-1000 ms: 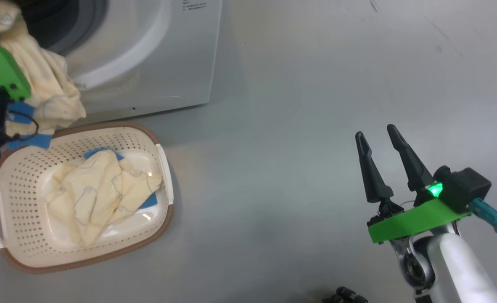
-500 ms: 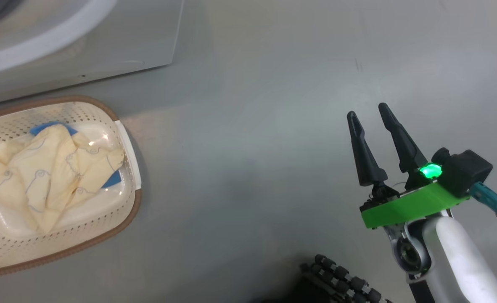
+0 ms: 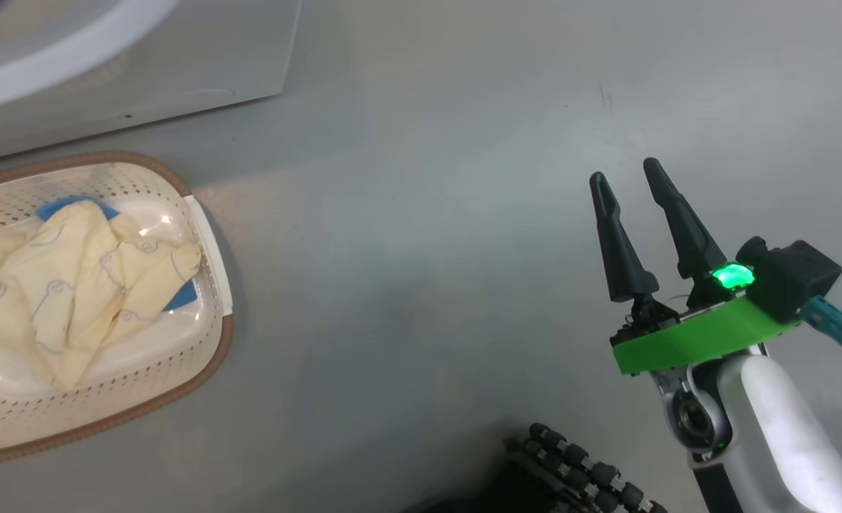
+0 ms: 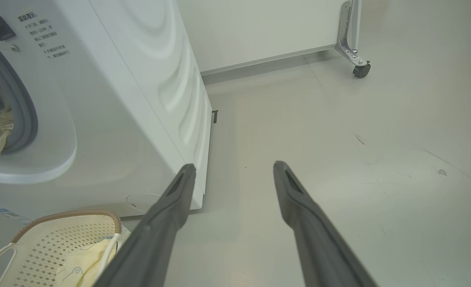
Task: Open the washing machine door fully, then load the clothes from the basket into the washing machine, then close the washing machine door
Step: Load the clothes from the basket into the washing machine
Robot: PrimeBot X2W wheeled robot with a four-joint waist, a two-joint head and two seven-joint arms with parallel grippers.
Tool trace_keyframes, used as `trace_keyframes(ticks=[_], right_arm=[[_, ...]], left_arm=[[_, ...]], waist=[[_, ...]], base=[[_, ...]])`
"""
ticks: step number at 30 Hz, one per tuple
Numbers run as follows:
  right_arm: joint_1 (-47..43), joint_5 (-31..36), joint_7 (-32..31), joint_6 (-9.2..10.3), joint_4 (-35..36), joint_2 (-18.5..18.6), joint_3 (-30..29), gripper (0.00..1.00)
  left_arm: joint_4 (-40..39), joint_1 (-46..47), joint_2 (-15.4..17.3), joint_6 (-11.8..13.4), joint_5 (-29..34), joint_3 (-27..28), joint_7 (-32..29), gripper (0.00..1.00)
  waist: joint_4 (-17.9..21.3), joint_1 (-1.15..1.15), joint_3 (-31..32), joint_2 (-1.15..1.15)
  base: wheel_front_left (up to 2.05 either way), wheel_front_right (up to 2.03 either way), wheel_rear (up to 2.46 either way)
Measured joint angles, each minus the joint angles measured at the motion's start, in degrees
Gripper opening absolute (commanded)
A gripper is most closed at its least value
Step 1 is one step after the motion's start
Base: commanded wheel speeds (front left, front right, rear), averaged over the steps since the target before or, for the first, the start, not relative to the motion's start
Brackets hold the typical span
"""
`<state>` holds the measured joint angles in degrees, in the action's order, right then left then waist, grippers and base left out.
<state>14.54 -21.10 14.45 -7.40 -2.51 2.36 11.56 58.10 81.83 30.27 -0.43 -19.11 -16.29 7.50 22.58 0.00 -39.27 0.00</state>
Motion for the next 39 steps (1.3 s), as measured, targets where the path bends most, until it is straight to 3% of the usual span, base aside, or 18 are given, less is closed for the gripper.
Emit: trace_keyframes(ticks=[6,18,25,33,39], right_arm=[[0.01,0.59,0.00,0.00,0.01,0.01,-0.64,1.00],[0.03,4.46,0.00,0.00,0.02,0.02,-3.59,1.00],[-0.04,6.06,0.00,0.00,-0.11,0.02,-5.10,1.00],[-2.18,8.78,0.00,0.00,-0.64,0.03,-7.09,1.00],[-3.57,10.46,0.00,0.00,-1.55,0.03,-7.23,1.00]], left_arm=[[1.68,-0.23,-1.90,0.09,-1.23,0.46,1.27,1.00],[-2.18,-11.28,-6.28,4.33,-3.83,2.12,6.48,1.00],[-18.87,-25.60,-9.77,8.84,-4.53,4.52,7.04,1.00],[-41.69,-47.59,-13.06,14.12,0.23,3.96,7.13,1.00],[-51.65,-60.27,-15.62,14.37,1.98,2.53,7.12,1.00]], waist=[[-1.23,0.00,0.58,0.00],[-4.98,0.00,2.81,0.00],[-7.51,-0.01,6.32,-0.01],[-10.40,-0.01,11.05,-0.01],[-12.44,-0.01,14.72,-0.01]], base=[[0.00,0.00,0.00],[0.00,0.00,0.00],[0.00,0.00,0.00],[0.00,0.00,0.00],[0.00,0.00,0.00]])
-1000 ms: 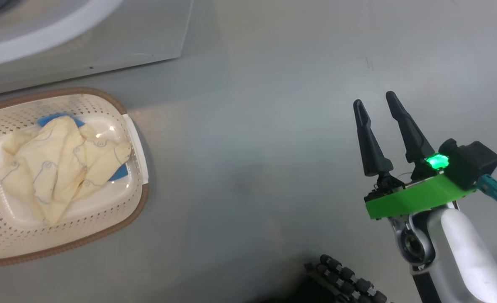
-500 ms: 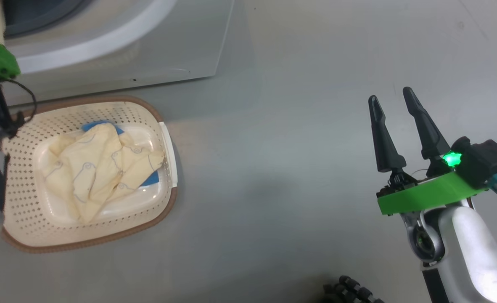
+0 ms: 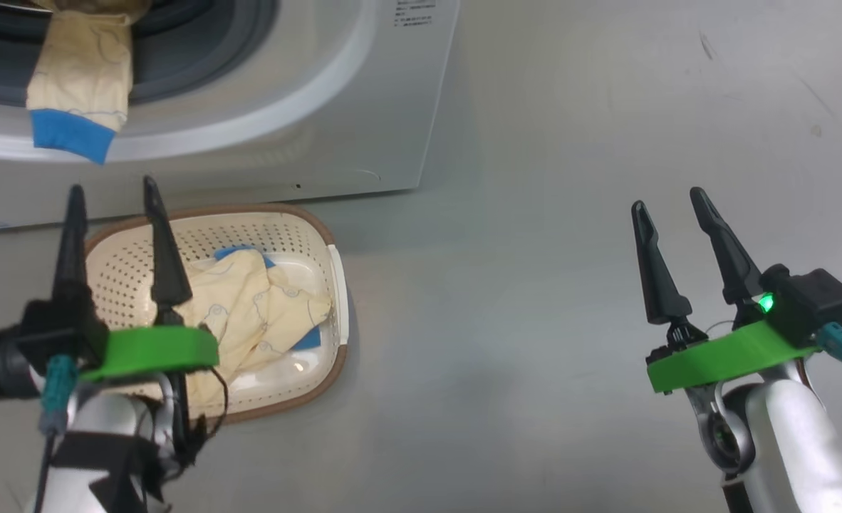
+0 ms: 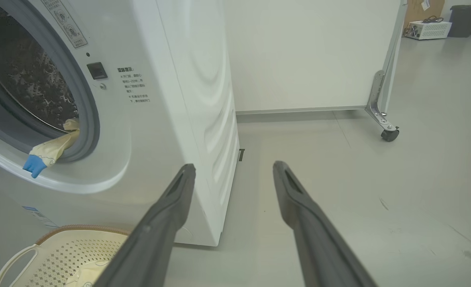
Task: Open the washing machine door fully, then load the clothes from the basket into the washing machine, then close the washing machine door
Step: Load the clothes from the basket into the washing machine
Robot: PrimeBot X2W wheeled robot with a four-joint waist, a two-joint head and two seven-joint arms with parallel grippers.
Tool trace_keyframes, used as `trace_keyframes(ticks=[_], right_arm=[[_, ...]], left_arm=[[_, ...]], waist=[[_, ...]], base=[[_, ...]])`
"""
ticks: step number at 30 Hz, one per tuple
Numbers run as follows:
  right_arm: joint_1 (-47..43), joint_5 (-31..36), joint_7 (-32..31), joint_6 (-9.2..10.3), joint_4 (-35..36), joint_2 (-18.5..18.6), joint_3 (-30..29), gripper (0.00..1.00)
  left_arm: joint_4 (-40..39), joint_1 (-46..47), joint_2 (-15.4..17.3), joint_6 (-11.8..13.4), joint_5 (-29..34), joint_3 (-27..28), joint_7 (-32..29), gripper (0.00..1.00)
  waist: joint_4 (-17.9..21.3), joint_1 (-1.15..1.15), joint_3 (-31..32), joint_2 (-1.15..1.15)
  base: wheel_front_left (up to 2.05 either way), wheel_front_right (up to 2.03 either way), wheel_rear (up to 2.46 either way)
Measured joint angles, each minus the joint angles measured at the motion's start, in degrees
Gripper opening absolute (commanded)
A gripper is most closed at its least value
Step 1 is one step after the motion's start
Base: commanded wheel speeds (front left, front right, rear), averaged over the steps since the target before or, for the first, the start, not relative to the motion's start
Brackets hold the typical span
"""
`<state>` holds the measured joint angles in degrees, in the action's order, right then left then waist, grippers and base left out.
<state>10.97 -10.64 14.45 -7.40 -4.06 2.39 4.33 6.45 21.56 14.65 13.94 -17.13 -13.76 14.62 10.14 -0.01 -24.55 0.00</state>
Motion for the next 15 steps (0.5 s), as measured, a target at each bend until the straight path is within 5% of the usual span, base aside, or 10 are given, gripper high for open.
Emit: trace_keyframes(ticks=[15], right_arm=[[-5.44,3.26,-0.01,0.00,-3.32,0.01,1.11,1.00]], left_arm=[[-0.52,-13.57,-2.96,0.01,-0.96,-3.22,-0.01,1.00]], waist=[[-3.24,0.00,10.27,0.00]], base=[[0.00,0.00,0.00]])
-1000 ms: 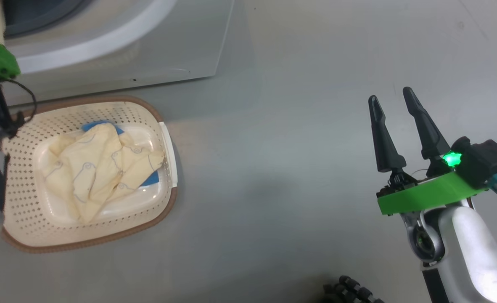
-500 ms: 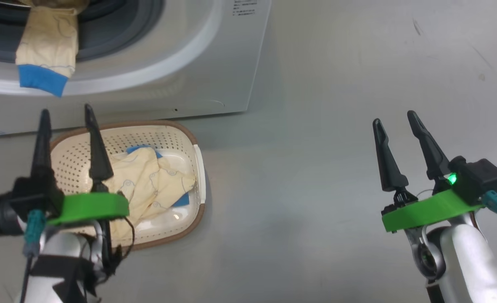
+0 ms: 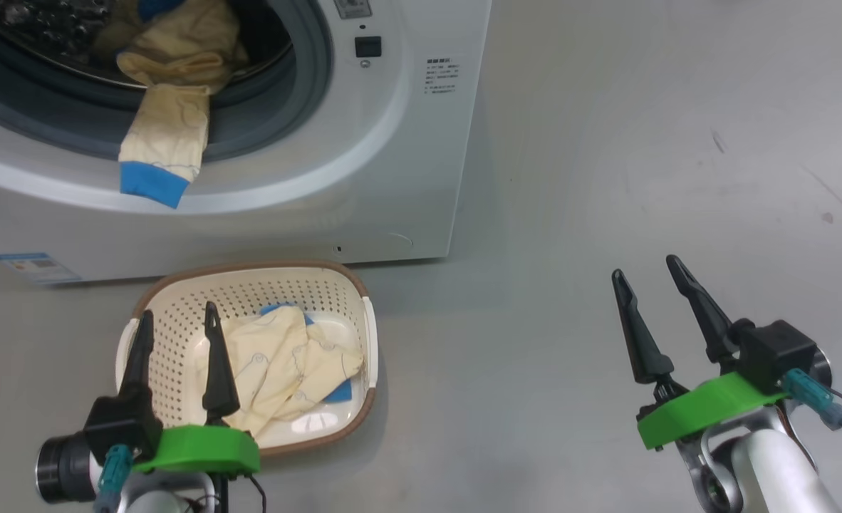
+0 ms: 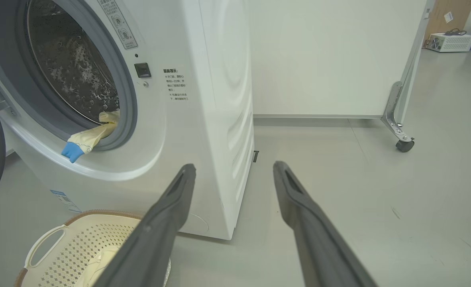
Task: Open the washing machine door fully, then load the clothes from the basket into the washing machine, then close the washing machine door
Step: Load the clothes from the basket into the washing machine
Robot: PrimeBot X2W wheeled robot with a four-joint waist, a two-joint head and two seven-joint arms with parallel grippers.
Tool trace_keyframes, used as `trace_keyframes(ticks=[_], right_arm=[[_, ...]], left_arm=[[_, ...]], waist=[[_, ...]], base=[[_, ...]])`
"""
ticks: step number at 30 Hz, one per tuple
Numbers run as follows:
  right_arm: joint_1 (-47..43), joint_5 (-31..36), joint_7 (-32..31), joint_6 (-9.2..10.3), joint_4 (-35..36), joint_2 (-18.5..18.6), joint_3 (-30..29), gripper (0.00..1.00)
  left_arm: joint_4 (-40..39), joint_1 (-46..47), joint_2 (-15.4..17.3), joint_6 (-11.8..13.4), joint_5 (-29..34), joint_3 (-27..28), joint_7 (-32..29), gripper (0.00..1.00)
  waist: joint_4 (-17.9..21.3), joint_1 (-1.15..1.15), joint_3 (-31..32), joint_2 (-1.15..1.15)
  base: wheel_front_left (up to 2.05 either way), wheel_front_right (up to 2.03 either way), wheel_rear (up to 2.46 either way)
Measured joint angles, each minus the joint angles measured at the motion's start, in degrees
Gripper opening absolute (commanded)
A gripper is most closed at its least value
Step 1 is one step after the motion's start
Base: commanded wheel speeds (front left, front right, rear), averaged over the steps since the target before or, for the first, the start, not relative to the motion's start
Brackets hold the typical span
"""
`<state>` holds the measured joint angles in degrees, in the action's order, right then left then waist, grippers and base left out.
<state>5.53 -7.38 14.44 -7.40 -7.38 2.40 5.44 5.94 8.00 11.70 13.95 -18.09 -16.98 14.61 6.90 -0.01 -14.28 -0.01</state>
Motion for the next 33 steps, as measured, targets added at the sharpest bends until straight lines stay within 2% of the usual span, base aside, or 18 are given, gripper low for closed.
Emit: trace_keyframes(ticks=[16,33], right_arm=[[-4.98,0.47,-1.94,0.00,0.82,-0.01,0.02,1.00],[-5.28,0.37,-2.44,0.00,1.55,-0.01,0.41,1.00]], left_arm=[[1.21,-3.99,-0.09,0.00,-1.23,-0.48,0.00,1.00],[3.39,-3.51,-0.29,-0.03,-2.16,-1.42,-0.63,1.00]], waist=[[-1.65,0.00,6.66,0.00],[-0.81,0.01,5.79,0.00]], base=[[0.00,0.00,0.00],[0.00,0.00,0.00]])
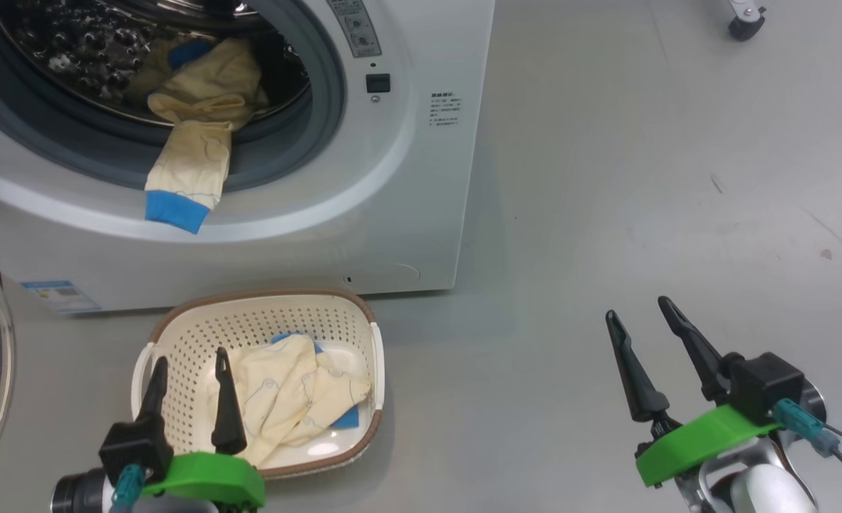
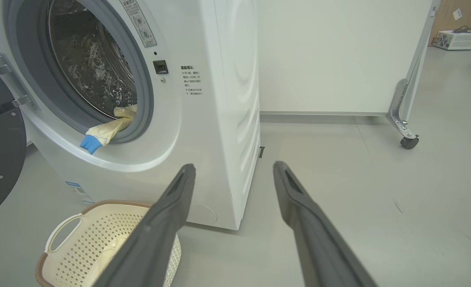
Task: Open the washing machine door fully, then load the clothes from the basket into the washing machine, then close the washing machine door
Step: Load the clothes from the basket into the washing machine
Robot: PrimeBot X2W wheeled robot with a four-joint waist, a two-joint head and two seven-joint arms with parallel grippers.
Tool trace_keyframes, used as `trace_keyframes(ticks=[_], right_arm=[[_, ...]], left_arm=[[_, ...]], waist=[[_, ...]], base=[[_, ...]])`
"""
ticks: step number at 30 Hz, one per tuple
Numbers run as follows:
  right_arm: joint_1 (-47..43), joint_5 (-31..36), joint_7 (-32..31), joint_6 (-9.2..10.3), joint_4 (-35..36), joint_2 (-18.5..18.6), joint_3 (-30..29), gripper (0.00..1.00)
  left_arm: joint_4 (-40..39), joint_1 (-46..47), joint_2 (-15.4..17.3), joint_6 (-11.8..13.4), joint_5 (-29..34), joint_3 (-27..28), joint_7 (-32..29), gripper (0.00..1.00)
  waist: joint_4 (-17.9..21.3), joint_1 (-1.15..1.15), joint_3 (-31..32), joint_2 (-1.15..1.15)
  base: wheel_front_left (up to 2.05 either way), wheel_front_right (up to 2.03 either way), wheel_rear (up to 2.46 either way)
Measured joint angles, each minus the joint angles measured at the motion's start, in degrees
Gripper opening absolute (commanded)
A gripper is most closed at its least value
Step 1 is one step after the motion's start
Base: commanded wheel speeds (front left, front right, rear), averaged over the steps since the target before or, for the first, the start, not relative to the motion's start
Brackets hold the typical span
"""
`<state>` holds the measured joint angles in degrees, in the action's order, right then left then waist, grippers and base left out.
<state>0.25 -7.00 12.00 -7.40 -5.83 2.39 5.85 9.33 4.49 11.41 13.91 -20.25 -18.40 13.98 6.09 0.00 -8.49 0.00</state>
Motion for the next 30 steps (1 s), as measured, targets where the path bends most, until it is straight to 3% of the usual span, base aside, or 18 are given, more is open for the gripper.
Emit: trace_keyframes(ticks=[10,15,22,30], right_arm=[[2.37,-2.25,0.60,0.00,-0.21,0.00,0.99,1.00],[5.60,-3.61,1.29,0.00,-0.88,0.01,1.99,1.00],[9.07,-5.86,2.20,0.00,-2.54,0.01,3.56,1.00],[11.66,-8.93,2.37,0.00,-2.48,0.01,4.72,1.00]], left_arm=[[6.69,10.20,1.40,-0.45,-2.36,1.56,-4.22,1.00],[13.62,17.44,2.70,-2.34,-2.35,1.54,-6.62,1.00],[23.98,29.27,5.70,-3.81,-0.97,1.47,-8.57,1.00],[33.15,38.50,8.99,-3.24,2.22,1.15,-8.66,1.00]], waist=[[1.25,0.00,-5.01,0.00],[2.72,0.01,-8.36,0.00],[6.04,0.01,-12.91,0.00],[10.78,0.01,-17.82,0.00]], base=[[0.00,0.00,0.00],[0.00,0.00,0.00],[0.00,0.00,0.00],[0.00,0.00,0.00]])
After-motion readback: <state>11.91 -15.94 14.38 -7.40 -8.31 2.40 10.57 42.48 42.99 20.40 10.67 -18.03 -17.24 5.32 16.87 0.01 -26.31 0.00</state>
